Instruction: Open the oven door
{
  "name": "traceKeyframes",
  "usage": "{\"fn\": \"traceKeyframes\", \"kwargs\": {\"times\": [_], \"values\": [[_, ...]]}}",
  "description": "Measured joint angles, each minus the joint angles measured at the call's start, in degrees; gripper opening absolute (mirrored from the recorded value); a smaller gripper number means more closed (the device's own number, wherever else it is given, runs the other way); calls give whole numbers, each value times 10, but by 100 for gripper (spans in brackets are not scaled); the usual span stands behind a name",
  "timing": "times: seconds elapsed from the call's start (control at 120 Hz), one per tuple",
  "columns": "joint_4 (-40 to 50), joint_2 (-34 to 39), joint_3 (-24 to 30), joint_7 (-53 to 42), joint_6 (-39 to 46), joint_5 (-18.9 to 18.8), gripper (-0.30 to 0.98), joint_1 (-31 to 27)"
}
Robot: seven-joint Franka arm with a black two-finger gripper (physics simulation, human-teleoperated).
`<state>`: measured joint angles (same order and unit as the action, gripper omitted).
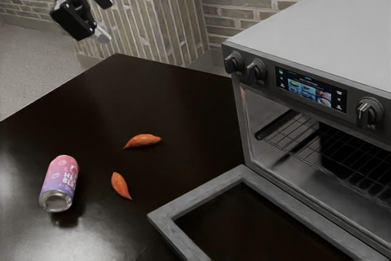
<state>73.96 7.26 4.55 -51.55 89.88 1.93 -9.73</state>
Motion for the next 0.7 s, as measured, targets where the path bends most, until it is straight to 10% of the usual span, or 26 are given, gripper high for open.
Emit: {"fn": "traceKeyframes", "kwargs": {"times": [0.7], "values": [[17,-114,-10,400,-97,-9,69,3]]}}
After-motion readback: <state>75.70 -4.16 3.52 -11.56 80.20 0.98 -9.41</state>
